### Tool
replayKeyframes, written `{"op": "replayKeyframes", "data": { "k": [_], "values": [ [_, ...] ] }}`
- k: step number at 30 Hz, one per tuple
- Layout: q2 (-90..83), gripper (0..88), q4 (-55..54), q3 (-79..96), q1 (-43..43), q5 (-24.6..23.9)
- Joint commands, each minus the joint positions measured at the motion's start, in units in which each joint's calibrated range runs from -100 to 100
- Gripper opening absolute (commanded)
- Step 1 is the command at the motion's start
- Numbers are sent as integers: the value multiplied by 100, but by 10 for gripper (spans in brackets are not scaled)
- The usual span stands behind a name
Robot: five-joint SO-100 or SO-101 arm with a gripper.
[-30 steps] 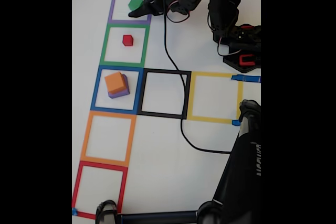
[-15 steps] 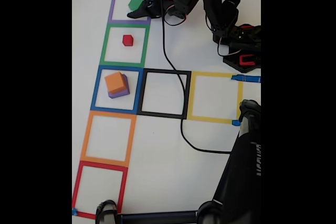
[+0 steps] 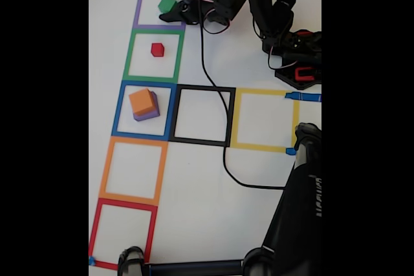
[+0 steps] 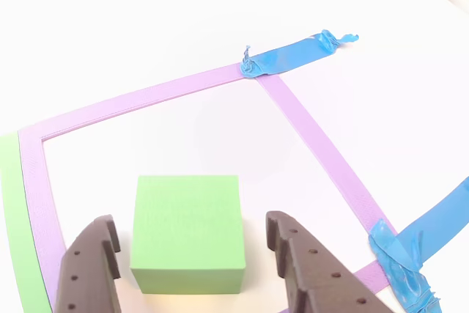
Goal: Tower of hanoi
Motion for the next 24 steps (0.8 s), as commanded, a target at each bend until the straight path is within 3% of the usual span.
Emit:
{"op": "replayKeyframes", "data": {
  "k": [1,18,24],
  "values": [
    [-19,176,-132,-146,-69,0],
    [-269,39,-2,-155,-251,0],
    [-1626,25,1317,-155,-529,0]
  ]
}}
